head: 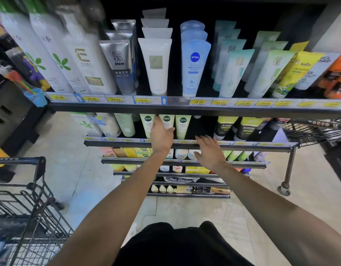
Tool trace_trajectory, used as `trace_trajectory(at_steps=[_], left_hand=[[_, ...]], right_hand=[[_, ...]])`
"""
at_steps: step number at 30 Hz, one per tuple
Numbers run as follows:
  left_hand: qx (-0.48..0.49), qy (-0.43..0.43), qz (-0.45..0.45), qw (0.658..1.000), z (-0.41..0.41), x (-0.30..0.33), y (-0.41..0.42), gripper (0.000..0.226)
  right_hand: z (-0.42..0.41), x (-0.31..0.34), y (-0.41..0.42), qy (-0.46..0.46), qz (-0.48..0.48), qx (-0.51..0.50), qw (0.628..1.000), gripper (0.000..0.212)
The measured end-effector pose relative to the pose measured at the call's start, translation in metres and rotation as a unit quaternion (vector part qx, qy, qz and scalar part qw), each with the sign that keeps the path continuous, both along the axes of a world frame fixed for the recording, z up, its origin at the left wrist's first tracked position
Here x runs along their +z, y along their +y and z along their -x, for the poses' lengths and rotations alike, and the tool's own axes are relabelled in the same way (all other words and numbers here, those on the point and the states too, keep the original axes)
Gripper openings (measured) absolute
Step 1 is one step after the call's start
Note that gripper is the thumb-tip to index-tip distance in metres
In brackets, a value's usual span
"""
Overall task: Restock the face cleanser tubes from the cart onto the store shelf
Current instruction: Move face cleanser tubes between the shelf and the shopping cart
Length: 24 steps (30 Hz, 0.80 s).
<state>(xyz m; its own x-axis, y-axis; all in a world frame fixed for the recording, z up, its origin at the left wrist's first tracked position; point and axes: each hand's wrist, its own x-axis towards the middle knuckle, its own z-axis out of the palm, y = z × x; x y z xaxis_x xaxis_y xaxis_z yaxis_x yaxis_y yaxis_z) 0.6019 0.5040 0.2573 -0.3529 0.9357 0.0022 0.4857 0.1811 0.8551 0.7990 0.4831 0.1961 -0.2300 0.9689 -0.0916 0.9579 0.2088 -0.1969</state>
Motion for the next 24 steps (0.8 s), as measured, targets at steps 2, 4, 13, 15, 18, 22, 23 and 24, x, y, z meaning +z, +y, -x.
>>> trace_trajectory(at_steps=[2, 4, 13, 15, 18, 22, 23, 24], left_hand=[[-0.001, 0.004, 0.005, 1.000, -0.001, -0.008, -0.001, 0.051], [-0.002, 0.006, 0.006, 1.000, -0.001, -0.013, -0.001, 0.041], [0.006, 0.014, 0.006, 1.000, 0.000, -0.019, 0.006, 0.040], [0.004, 0.014, 0.011, 1.000, 0.000, -0.022, 0.005, 0.036], [-0.004, 0.005, 0.011, 1.000, 0.001, -0.023, 0.003, 0.035], [-0.016, 0.019, 0.023, 0.999, 0.004, -0.022, -0.008, 0.044], [-0.022, 0.027, 0.023, 0.999, 0.005, -0.023, -0.012, 0.043], [-0.030, 0.039, 0.023, 0.999, 0.006, -0.022, -0.017, 0.041]], right_hand=[[0.001, 0.000, 0.001, 0.001, -0.001, -0.002, 1.000, 0.070], [0.001, 0.000, 0.000, 0.004, -0.002, -0.004, 1.000, 0.069], [0.000, 0.000, -0.001, 0.009, 0.002, -0.008, 1.000, 0.070], [0.001, 0.001, -0.001, 0.008, 0.009, -0.009, 1.000, 0.070], [0.002, 0.004, 0.000, 0.001, 0.020, -0.012, 1.000, 0.071], [0.004, 0.012, -0.004, 0.006, 0.031, -0.020, 0.999, 0.071], [0.004, 0.015, -0.006, 0.010, 0.032, -0.021, 0.999, 0.070], [0.005, 0.018, -0.009, 0.014, 0.030, -0.022, 0.999, 0.069]])
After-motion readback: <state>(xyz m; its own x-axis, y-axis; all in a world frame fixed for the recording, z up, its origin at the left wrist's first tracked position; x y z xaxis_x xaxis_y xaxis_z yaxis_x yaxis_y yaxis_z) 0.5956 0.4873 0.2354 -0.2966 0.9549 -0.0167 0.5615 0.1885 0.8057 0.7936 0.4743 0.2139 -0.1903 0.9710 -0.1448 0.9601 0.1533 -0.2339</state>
